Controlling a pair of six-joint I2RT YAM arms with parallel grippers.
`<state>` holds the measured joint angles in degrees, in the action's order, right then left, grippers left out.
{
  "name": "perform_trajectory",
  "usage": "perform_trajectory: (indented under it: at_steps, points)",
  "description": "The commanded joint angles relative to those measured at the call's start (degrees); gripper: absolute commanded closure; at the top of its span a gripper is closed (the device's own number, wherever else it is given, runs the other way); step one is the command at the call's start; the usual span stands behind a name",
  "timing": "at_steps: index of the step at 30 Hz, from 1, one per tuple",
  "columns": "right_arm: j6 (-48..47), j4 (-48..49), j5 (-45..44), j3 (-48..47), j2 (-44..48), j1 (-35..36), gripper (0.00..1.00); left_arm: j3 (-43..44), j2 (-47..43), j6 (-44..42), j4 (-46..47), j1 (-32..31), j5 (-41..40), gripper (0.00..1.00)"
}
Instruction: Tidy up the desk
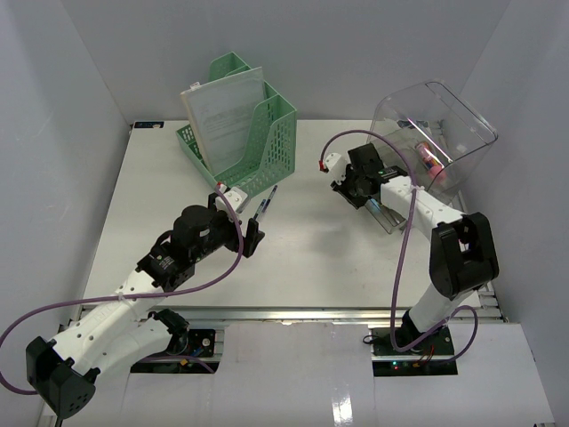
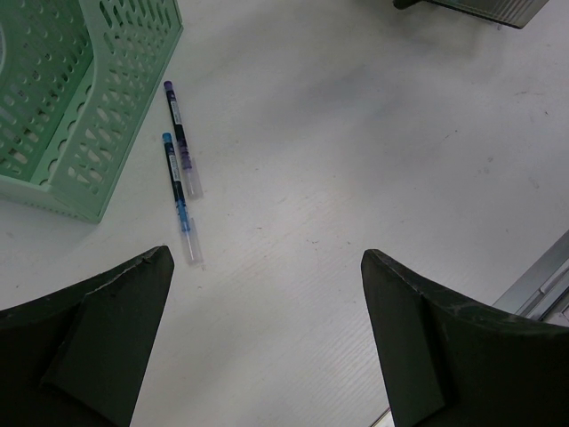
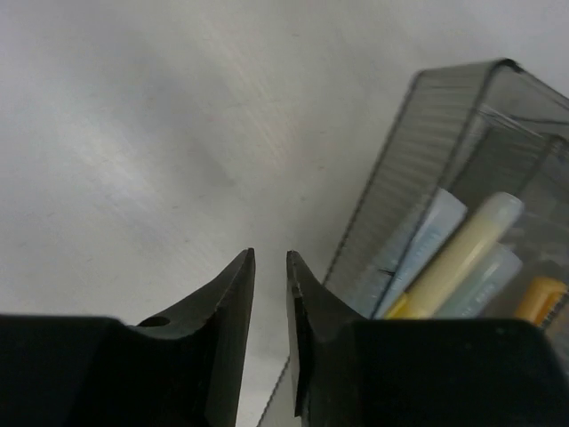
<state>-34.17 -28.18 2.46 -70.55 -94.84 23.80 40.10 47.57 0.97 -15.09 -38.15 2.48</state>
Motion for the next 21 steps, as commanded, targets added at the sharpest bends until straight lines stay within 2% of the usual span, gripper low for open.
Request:
perform_trajectory:
  at_steps: [1,3,5,11,15,19,21]
  points:
    - [7.5,12.6,-21.7,3.3,1.6,0.7,0.70,-0.1,-0.1,0.3,-0.3,0.1,-0.1,0.02]
    - [8.8,16.4,-28.5,4.5,2.0,0.7,0.67,-0.2,0.1,0.5,-0.3,0.1,0.0,0.02]
    - [9.1,18.5,-32.8,4.8,1.7,0.7,0.60,-0.1,0.4,0.7,-0.3,0.1,0.4,0.02]
    - [7.8,21.9,-37.8,5.3,1.2,0.7,0.37,-0.1,1.1,2.1,0.9,0.1,3.4,0.02]
    - [6.0,23.0,-39.1,5.2,0.2,0.1,0.30,-0.5,1.6,5.4,5.9,0.1,13.0,0.02]
    - [5.8,22.9,-38.4,5.5,0.3,-0.6,0.28,-1.2,4.7,10.9,12.6,0.1,19.4,0.02]
    - [5.9,21.0,-33.8,5.8,3.0,-0.7,0.29,-1.2,7.3,13.2,16.4,0.1,21.8,0.02]
